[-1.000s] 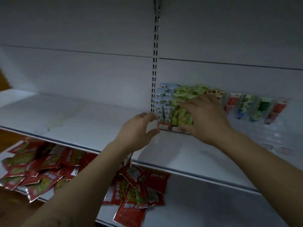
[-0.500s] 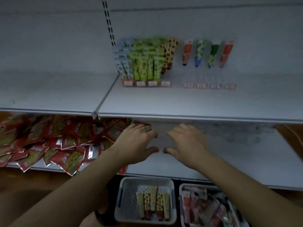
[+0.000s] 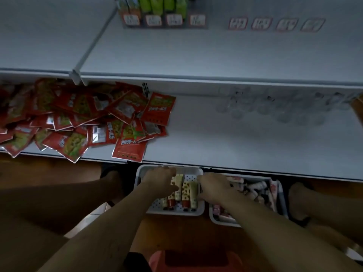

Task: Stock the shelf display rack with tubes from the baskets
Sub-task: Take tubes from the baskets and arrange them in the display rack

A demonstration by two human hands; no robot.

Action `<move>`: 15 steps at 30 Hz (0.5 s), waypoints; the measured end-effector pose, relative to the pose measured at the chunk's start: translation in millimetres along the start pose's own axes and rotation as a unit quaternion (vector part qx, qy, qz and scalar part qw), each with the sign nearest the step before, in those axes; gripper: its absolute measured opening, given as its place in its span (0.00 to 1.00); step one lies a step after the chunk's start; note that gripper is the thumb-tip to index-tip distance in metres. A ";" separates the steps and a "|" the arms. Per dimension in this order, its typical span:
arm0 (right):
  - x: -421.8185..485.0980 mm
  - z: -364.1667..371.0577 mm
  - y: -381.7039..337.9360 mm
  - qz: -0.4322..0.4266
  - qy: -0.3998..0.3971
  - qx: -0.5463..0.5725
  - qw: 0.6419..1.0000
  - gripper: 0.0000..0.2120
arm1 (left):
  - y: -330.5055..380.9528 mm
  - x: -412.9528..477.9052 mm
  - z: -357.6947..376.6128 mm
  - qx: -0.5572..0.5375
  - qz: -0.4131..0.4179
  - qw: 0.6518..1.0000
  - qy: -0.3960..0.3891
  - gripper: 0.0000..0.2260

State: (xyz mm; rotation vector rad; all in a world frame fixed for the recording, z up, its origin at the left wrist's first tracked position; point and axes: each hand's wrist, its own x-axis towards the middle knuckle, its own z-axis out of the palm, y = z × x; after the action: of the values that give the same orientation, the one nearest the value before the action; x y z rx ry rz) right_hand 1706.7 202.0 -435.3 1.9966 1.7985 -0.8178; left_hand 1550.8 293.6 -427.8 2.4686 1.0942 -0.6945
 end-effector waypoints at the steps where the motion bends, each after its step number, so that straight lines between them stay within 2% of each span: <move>1: 5.8 4.4 -3.1 -0.005 -0.014 -0.009 1.000 0.17 | -4.7 4.3 6.1 -0.005 -0.007 1.000 -0.008 0.22; 3: 18.0 12.1 -10.1 -0.020 -0.028 -0.033 0.999 0.08 | -12.6 12.8 19.5 0.005 -0.017 0.999 -0.032 0.22; 6: 37.9 22.7 -20.5 -0.065 -0.021 -0.107 0.992 0.04 | -17.4 25.8 41.9 0.012 -0.049 0.996 -0.074 0.21; 10: 63.3 41.6 -30.2 -0.069 -0.057 -0.196 0.976 0.09 | -10.6 43.5 73.2 -0.027 -0.139 0.983 -0.116 0.18; 13: 78.7 63.4 -33.3 -0.055 -0.104 -0.256 0.960 0.16 | -12.4 47.7 99.2 -0.095 -0.200 0.964 -0.147 0.29; 15: 87.1 72.8 -37.0 -0.044 -0.132 -0.274 0.952 0.24 | -20.5 49.2 115.4 -0.147 -0.220 0.953 -0.151 0.35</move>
State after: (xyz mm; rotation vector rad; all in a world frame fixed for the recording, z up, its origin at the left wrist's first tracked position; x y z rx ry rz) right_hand 1659.6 233.0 -540.5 1.3935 1.7243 -0.5019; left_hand 1530.2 278.4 -552.3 1.8125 1.5113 -0.9209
